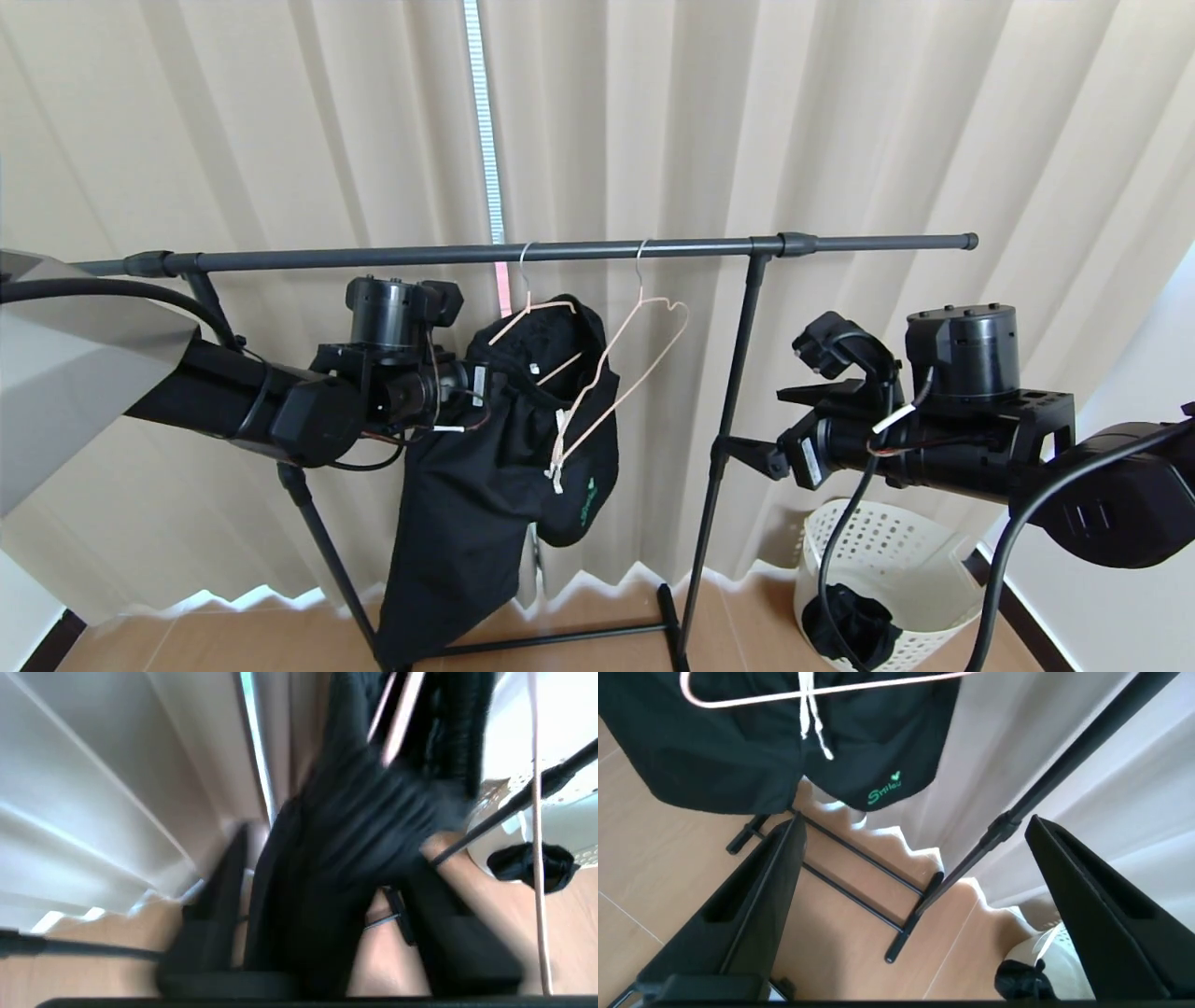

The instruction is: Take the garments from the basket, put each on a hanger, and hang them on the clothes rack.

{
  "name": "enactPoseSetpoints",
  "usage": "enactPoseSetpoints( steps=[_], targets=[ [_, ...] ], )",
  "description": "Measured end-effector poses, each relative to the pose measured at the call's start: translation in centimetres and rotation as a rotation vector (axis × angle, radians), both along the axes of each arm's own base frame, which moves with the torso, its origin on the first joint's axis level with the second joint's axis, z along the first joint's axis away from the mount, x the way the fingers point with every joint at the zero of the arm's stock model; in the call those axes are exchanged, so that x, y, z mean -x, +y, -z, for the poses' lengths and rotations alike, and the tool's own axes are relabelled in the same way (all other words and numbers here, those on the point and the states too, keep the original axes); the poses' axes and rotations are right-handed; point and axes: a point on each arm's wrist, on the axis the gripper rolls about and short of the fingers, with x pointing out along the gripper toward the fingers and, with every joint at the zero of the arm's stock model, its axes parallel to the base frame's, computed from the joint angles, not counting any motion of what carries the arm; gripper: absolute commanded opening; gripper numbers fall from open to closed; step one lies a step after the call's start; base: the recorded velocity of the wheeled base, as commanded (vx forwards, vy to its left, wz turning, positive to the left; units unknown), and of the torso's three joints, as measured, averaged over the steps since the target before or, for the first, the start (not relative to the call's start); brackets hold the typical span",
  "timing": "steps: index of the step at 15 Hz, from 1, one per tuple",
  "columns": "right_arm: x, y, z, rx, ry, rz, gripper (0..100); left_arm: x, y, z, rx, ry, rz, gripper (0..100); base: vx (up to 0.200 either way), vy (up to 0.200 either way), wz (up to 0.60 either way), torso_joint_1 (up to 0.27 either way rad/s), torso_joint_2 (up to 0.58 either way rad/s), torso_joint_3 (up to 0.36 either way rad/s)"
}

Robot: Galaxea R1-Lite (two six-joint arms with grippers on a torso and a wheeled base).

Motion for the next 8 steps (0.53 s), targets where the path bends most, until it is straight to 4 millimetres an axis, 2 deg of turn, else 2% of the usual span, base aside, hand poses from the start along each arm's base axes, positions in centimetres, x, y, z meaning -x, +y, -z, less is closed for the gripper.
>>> enactPoseSetpoints(
  steps=[4, 6, 8],
  targets=[
    [0.3, -0.1, -0.3, -0.004, -0.008, 0.000, 100, 3.6, 1.1, -0.7, -0.013, 0.032, 0.004, 100, 0.000, 0.000, 0.00, 0.000, 0.00, 0.000],
    [0.8, -0.3, -0.8, -0.009, -0.019, 0.000, 100, 6.5, 1.9, -1.9, -0.011, 0.022, 0.011, 100, 0.000, 0.000, 0.00, 0.000, 0.00, 0.000],
    [1.4, -0.5, -1.4, -0.016, -0.035, -0.001, 100, 10.4, 2.9, -2.4, -0.017, 0.035, 0.020, 100, 0.000, 0.000, 0.00, 0.000, 0.00, 0.000]
  ],
)
